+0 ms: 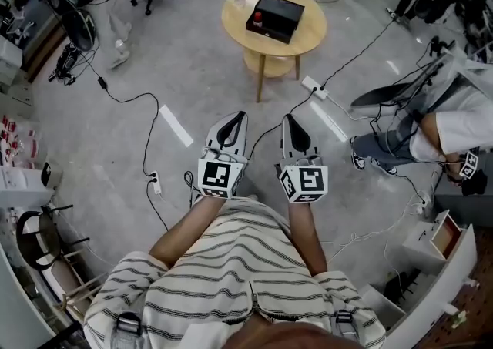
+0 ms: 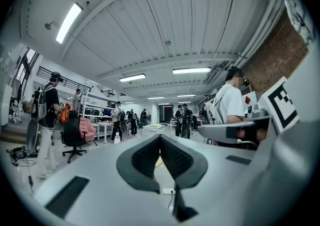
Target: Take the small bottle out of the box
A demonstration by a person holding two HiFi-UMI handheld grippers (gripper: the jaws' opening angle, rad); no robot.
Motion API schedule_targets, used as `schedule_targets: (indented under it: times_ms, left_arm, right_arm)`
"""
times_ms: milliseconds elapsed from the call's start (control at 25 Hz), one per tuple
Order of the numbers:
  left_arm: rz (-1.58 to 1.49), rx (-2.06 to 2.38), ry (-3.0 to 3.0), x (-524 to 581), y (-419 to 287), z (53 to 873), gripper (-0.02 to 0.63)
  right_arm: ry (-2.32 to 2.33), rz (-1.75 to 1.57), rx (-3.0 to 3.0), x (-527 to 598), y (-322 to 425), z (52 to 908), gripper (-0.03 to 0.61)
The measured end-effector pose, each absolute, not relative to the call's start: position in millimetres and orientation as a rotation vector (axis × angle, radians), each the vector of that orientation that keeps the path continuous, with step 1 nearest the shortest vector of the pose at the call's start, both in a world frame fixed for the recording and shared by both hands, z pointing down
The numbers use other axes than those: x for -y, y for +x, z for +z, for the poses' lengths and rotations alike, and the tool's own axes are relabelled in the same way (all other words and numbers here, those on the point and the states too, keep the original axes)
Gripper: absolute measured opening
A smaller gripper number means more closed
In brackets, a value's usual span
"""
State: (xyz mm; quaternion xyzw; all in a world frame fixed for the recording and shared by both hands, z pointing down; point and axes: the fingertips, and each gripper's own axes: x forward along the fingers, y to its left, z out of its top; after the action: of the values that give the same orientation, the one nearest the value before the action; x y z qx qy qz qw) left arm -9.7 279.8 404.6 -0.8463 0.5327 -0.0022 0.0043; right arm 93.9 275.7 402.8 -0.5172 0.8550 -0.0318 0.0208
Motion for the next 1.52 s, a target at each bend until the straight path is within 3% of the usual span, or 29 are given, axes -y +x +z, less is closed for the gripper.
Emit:
schedule_targets:
  times_ms: [520,1520]
  left_arm:
    - [0.048,-1.693,-2.650,-196.1,-27.4,406.2,0.023]
    - [0.004,-1.502,-2.827,70.6,-80.3,390.4,0.023]
  right_arm:
    - [-1.629,-0.055,-2.640,-188.9,82.6,397.5,0.011]
    - [-1.848,-0.149,-2.535,62.6,30.7,381.6,0.011]
